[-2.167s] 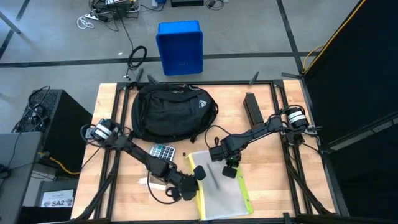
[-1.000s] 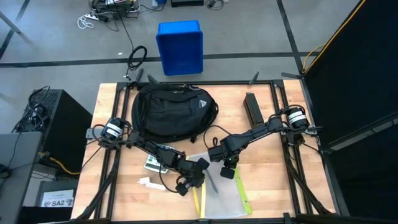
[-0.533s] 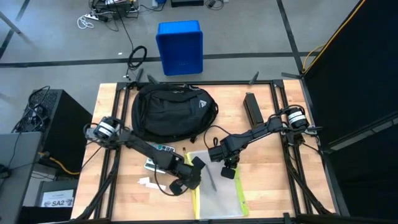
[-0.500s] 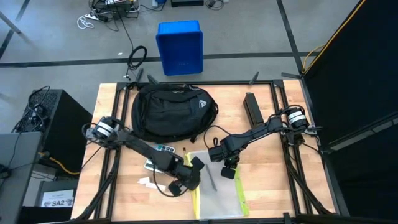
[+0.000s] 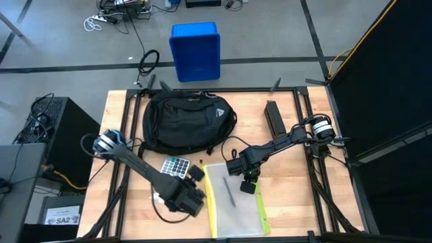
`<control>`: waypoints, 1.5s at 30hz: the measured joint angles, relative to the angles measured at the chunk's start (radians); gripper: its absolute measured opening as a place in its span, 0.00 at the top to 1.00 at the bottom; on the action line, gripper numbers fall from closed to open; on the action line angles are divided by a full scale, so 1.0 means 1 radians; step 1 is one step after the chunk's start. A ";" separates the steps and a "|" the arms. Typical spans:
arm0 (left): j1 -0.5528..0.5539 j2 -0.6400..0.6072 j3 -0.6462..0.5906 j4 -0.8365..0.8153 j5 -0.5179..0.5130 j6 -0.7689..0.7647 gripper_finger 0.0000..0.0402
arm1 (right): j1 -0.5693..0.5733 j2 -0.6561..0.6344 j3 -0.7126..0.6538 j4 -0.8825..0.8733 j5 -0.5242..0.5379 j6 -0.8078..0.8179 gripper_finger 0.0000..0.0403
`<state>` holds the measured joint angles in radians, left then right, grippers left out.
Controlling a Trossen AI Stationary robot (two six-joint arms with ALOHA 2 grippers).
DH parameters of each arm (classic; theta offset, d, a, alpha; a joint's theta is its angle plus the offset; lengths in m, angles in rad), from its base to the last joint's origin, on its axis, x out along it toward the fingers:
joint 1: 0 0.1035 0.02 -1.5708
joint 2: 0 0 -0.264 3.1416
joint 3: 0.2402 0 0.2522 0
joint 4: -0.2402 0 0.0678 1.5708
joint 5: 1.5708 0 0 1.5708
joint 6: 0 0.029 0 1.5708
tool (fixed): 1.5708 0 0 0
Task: Unpack backpack
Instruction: Remove the bottom black pen from the yellow zip bag, then remove the black pen from the yellow zip bag
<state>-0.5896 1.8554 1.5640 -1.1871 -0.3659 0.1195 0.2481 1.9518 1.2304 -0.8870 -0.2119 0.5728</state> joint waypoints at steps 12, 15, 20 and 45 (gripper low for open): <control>0.013 -0.536 -0.473 0.201 0.027 -0.382 1.00 | 0.019 0.000 0.000 0.027 0.007 -0.001 1.00; 0.013 -0.588 -0.571 0.202 0.116 -0.477 1.00 | 0.024 0.000 0.000 0.030 0.007 -0.001 1.00; 0.011 -0.597 -0.666 0.236 0.228 -0.545 1.00 | 0.024 0.000 0.000 0.032 0.003 0.002 1.00; 0.010 -0.597 -0.625 0.437 0.229 -0.471 0.76 | 0.024 0.000 0.000 0.038 -0.012 -0.006 1.00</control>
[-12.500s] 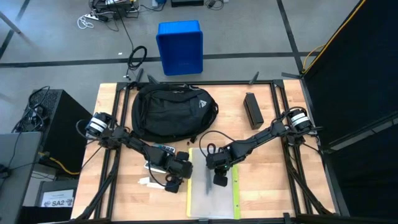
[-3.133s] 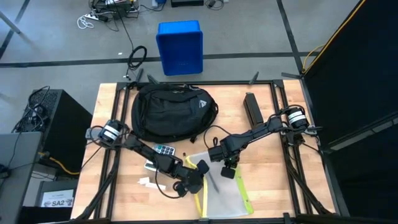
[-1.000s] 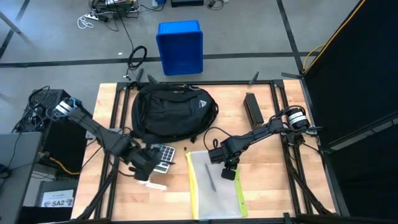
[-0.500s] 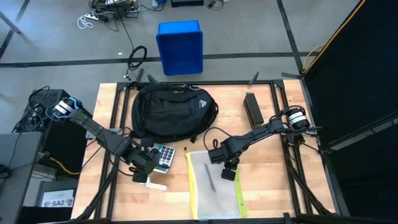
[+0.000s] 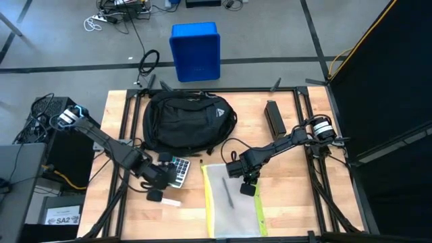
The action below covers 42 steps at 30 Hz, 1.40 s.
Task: Unpack backpack
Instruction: Remove the black pen from the yellow zip bag
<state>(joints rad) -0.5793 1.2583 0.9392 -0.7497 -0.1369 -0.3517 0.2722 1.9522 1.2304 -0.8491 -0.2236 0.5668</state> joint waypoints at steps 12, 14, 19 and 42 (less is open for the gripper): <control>-0.014 0.340 0.005 0.433 -0.008 0.209 0.75 | -0.001 0.002 -0.001 0.077 -0.059 -0.012 1.00; -0.002 0.401 0.004 0.485 -0.008 0.242 0.75 | -0.002 0.003 -0.002 0.117 -0.073 -0.020 1.00; 0.047 0.497 0.032 0.588 0.008 0.300 0.75 | -0.005 0.004 -0.002 0.187 -0.099 -0.034 1.00; 0.109 0.540 0.175 0.603 0.041 0.480 0.75 | -0.021 0.003 -0.002 0.221 -0.107 -0.020 1.00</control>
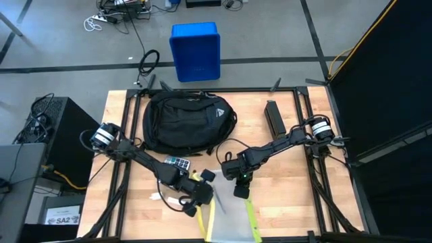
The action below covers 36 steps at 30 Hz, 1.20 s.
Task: Unpack backpack
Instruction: Remove the black pen from the yellow zip bag
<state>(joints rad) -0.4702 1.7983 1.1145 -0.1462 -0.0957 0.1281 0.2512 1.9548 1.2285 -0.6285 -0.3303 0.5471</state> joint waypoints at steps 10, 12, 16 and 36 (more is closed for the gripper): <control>0.003 0.009 0.000 0.067 -0.169 0.054 0.75 | 0.000 -0.001 0.001 0.000 0.009 0.009 1.00; -0.001 0.020 -0.007 0.094 -0.187 0.063 0.75 | 0.000 -0.001 0.001 0.000 0.009 0.009 1.00; -0.006 0.041 -0.035 0.136 -0.207 0.081 0.76 | 0.000 -0.002 0.002 -0.001 0.015 0.009 1.00; -0.073 0.047 -0.094 0.082 -0.163 0.129 0.77 | 0.000 -0.003 0.002 0.009 0.022 0.001 1.00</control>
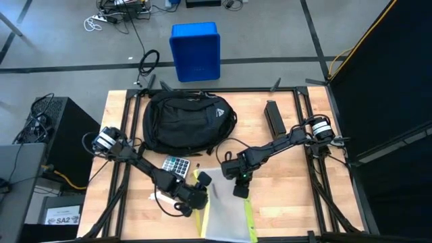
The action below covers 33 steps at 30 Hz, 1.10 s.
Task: Unpack backpack
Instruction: Remove the black pen from the yellow zip bag
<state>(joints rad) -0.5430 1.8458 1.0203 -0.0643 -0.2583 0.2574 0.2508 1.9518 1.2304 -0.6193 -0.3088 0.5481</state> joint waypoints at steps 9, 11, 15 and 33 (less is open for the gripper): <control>0.006 0.000 0.000 0.145 0.118 0.134 0.57 | -0.003 0.000 0.000 0.058 -0.004 -0.005 1.00; 0.016 0.000 0.000 0.151 0.115 0.135 0.51 | -0.006 0.000 0.000 0.062 -0.005 -0.011 1.00; 0.034 0.000 0.000 0.154 0.114 0.135 0.43 | -0.014 0.000 0.000 0.094 -0.003 -0.028 1.00; 0.031 -0.001 0.000 0.173 0.082 0.185 0.40 | 0.006 -0.081 0.212 -0.367 0.316 -0.092 1.00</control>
<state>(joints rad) -0.5121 1.8450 1.0203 0.1089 -0.1764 0.4423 0.2571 1.8712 1.4429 -0.9866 0.0075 0.4556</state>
